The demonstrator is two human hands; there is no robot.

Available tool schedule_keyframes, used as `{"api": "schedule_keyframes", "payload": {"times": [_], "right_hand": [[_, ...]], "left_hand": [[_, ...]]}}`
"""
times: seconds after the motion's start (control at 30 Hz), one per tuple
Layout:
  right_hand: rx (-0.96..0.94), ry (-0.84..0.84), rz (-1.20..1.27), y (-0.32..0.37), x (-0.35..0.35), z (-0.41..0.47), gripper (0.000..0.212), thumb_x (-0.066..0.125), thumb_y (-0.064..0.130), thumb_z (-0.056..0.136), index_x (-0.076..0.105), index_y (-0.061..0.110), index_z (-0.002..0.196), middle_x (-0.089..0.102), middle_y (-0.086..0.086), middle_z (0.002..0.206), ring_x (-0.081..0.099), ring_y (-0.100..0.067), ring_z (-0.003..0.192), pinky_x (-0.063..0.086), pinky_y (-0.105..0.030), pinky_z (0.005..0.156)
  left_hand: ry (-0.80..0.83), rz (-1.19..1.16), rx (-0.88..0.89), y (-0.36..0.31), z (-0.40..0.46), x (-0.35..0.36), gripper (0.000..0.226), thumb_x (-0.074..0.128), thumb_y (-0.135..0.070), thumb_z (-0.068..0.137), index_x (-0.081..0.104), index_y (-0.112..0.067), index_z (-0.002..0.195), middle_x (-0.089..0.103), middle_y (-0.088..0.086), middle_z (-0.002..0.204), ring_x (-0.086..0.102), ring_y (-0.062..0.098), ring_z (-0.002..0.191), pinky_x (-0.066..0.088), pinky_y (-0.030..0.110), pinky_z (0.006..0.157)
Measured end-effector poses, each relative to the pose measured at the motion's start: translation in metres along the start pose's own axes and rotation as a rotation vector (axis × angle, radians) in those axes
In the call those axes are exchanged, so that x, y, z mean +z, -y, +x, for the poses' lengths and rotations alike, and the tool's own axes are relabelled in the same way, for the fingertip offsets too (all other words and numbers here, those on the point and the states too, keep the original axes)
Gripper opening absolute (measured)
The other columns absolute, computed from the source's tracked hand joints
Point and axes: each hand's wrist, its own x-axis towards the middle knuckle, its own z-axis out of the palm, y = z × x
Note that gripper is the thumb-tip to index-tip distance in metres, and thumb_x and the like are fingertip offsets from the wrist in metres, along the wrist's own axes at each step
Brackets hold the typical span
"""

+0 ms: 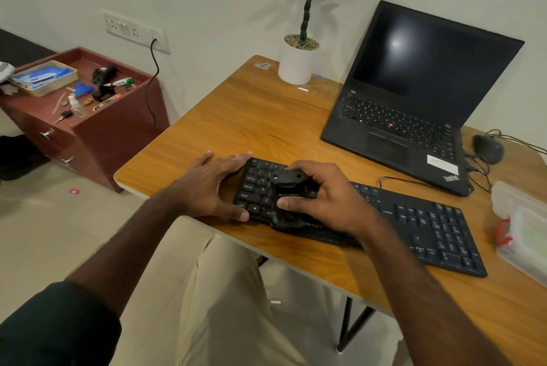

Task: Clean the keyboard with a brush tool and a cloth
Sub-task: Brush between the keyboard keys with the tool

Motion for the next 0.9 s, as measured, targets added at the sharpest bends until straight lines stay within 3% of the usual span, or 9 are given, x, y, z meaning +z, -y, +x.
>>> {"api": "schedule_keyframes", "payload": {"times": [0.07, 0.17, 0.3, 0.5, 0.63, 0.73, 0.9], "right_hand": [[-0.011, -0.009, 0.012, -0.002, -0.016, -0.008, 0.021, 0.081, 0.006, 0.081, 0.069, 0.001, 0.097, 0.070, -0.005, 0.089, 0.069, -0.011, 0.081, 0.053, -0.023, 0.066], [-0.085, -0.146, 0.086, -0.002, -0.022, -0.010, 0.022, 0.082, 0.015, 0.079, 0.069, 0.006, 0.094, 0.068, -0.009, 0.088, 0.068, -0.026, 0.081, 0.056, -0.036, 0.067], [-0.107, -0.155, 0.113, 0.000, 0.004, -0.006, 0.022, 0.082, 0.009, 0.079, 0.070, 0.013, 0.096, 0.069, 0.005, 0.090, 0.066, -0.010, 0.084, 0.052, -0.023, 0.072], [-0.042, -0.120, 0.082, -0.015, -0.014, -0.028, 0.024, 0.083, 0.012, 0.079, 0.070, 0.005, 0.097, 0.070, -0.006, 0.095, 0.070, -0.022, 0.089, 0.058, -0.037, 0.075], [-0.055, -0.153, 0.034, -0.018, -0.046, -0.049, 0.026, 0.085, 0.019, 0.077, 0.071, 0.005, 0.093, 0.069, -0.008, 0.088, 0.069, -0.023, 0.079, 0.055, -0.033, 0.065], [-0.114, -0.268, 0.120, -0.019, -0.045, -0.048, 0.023, 0.081, 0.018, 0.079, 0.068, 0.004, 0.091, 0.065, -0.015, 0.086, 0.066, -0.036, 0.078, 0.056, -0.049, 0.064], [-0.145, -0.254, 0.146, -0.011, -0.001, -0.024, 0.023, 0.083, 0.009, 0.078, 0.070, 0.005, 0.097, 0.069, -0.002, 0.089, 0.067, -0.020, 0.084, 0.054, -0.032, 0.073]], "left_hand": [[0.003, 0.006, 0.002, 0.001, 0.000, 0.001, 0.132, 0.048, -0.101, 0.051, 0.004, -0.038, 0.159, 0.024, -0.011, 0.163, 0.015, 0.003, 0.149, -0.008, 0.043, 0.124], [0.006, -0.003, -0.003, 0.003, 0.002, 0.001, 0.130, 0.049, -0.100, 0.052, 0.005, -0.038, 0.158, 0.024, -0.011, 0.163, 0.016, 0.003, 0.149, -0.008, 0.042, 0.124], [0.003, -0.051, -0.018, 0.005, 0.002, 0.000, 0.125, 0.052, -0.097, 0.056, 0.007, -0.040, 0.158, 0.026, -0.012, 0.162, 0.017, 0.001, 0.148, -0.006, 0.043, 0.124], [-0.001, -0.063, -0.035, 0.007, 0.001, 0.002, 0.123, 0.056, -0.096, 0.056, 0.008, -0.043, 0.157, 0.027, -0.013, 0.162, 0.016, 0.003, 0.149, -0.006, 0.043, 0.124], [-0.008, -0.052, -0.029, 0.008, 0.003, 0.002, 0.123, 0.054, -0.096, 0.057, 0.008, -0.043, 0.157, 0.026, -0.013, 0.162, 0.017, 0.003, 0.149, -0.005, 0.043, 0.124], [-0.009, -0.049, -0.029, 0.008, 0.003, 0.003, 0.123, 0.054, -0.096, 0.057, 0.008, -0.042, 0.158, 0.027, -0.014, 0.162, 0.018, 0.002, 0.149, -0.005, 0.042, 0.125], [-0.008, -0.052, -0.032, 0.004, 0.002, 0.001, 0.123, 0.055, -0.095, 0.057, 0.009, -0.040, 0.158, 0.028, -0.013, 0.162, 0.018, 0.001, 0.148, -0.006, 0.039, 0.124]]}}
